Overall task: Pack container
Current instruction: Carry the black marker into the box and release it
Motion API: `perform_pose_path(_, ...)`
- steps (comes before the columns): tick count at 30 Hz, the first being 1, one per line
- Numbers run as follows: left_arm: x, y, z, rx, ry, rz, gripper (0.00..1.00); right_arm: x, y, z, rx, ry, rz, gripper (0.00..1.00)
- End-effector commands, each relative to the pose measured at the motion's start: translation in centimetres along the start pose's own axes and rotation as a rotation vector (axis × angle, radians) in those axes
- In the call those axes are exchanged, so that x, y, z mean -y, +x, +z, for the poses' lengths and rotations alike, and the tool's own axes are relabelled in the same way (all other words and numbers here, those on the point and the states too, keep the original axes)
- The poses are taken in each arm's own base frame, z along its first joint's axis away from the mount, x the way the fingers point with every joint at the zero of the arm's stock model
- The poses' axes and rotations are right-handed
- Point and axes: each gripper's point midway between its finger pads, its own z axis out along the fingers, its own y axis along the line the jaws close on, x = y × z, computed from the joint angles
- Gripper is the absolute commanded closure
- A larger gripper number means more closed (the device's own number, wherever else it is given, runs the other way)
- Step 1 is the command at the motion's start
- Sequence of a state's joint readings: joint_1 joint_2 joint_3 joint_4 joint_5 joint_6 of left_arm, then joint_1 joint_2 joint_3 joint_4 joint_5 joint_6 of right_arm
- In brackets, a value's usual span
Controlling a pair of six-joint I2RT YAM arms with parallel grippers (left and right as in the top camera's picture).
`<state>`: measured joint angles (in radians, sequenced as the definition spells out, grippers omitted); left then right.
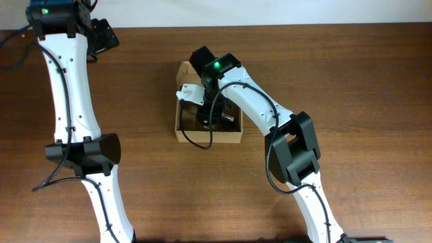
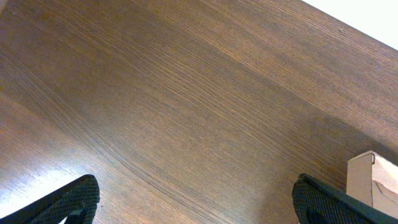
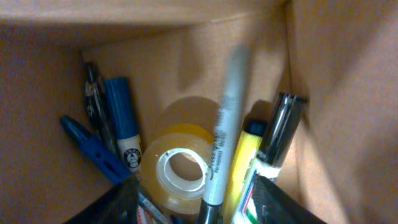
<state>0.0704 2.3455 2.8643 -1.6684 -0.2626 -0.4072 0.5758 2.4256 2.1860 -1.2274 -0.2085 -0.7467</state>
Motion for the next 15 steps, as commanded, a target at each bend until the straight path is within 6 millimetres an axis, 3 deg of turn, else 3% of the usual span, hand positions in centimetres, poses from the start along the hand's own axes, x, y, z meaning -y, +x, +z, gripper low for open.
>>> perform_pose_path(1,-0.3,-0.3,-0.5,0.018,-0.002,-0.001,0.0,0.3,0.0,-1.2,0.0,0.031,0.055,0.35)
perform_pose_path(5,-0.3,-0.3,-0.5,0.018,-0.002,-0.001,0.0,1.0,-1.6,-5.6,0.071,0.121,0.071,0.33)
perform_pose_path(10,-0.3,-0.3,-0.5,0.018,-0.002,-0.001,0.0,2.0,-3.4,-13.9,0.192,0.283,0.189,0.28)
perform_pose_path(15,-0.3,-0.3,-0.5,0.018,-0.002,-0.002,0.0,1.8,-4.1,-21.7,0.32,0.407,0.274,0.25)
